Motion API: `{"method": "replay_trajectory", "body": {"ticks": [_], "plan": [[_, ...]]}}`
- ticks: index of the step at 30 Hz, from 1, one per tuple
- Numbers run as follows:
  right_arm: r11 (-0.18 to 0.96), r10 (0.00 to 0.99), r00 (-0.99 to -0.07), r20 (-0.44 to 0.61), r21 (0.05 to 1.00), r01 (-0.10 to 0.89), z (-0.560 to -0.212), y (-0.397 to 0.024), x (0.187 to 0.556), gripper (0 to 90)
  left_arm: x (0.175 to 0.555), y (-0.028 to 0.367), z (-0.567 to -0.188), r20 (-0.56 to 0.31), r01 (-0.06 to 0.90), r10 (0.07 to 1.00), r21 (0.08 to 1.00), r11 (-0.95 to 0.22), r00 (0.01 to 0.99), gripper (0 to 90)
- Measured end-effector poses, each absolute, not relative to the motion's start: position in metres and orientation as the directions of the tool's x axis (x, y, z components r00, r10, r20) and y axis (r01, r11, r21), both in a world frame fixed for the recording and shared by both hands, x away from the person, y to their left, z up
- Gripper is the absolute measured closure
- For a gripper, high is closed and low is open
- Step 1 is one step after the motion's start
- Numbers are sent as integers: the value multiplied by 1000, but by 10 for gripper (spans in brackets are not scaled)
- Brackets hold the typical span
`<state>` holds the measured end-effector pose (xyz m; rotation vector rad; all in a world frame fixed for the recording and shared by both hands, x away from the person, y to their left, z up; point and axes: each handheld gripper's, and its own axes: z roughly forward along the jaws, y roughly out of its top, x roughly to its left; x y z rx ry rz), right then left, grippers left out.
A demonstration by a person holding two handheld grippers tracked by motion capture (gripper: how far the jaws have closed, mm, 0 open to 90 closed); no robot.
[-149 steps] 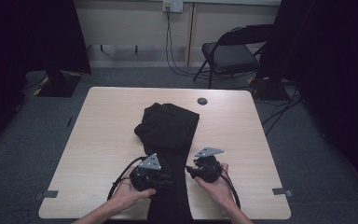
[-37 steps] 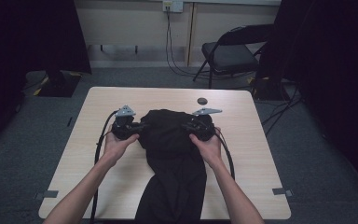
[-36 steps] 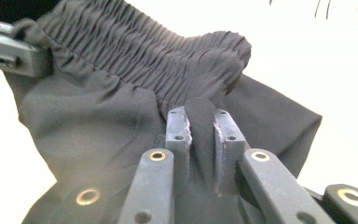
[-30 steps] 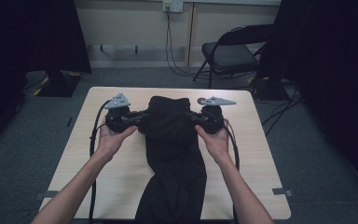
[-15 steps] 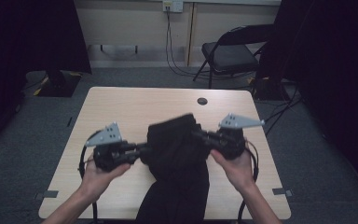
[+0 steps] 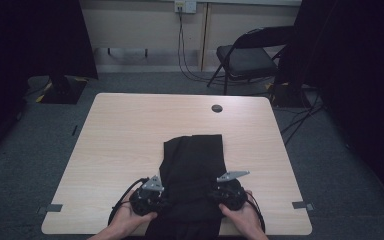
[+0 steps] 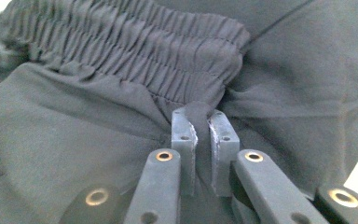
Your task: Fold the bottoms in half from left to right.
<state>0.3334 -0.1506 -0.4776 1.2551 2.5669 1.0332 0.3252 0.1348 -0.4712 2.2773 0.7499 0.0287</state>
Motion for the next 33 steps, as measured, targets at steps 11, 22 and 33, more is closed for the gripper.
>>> {"method": "replay_trajectory", "body": {"ticks": [11, 22, 33], "plan": [[380, 820, -567, 86, 659, 650, -481, -115, 472, 828, 446, 150, -483, -127, 566, 735, 727, -388, 666, 832], [400, 810, -584, 61, 670, 625, -478, -96, 513, 812, 444, 161, -482, -186, 580, 706, 726, -370, 683, 851], [327, 760, -626, 175, 729, 601, -458, -113, 494, 537, 468, 176, -449, -237, 525, 706, 822, -220, 667, 537]]}}
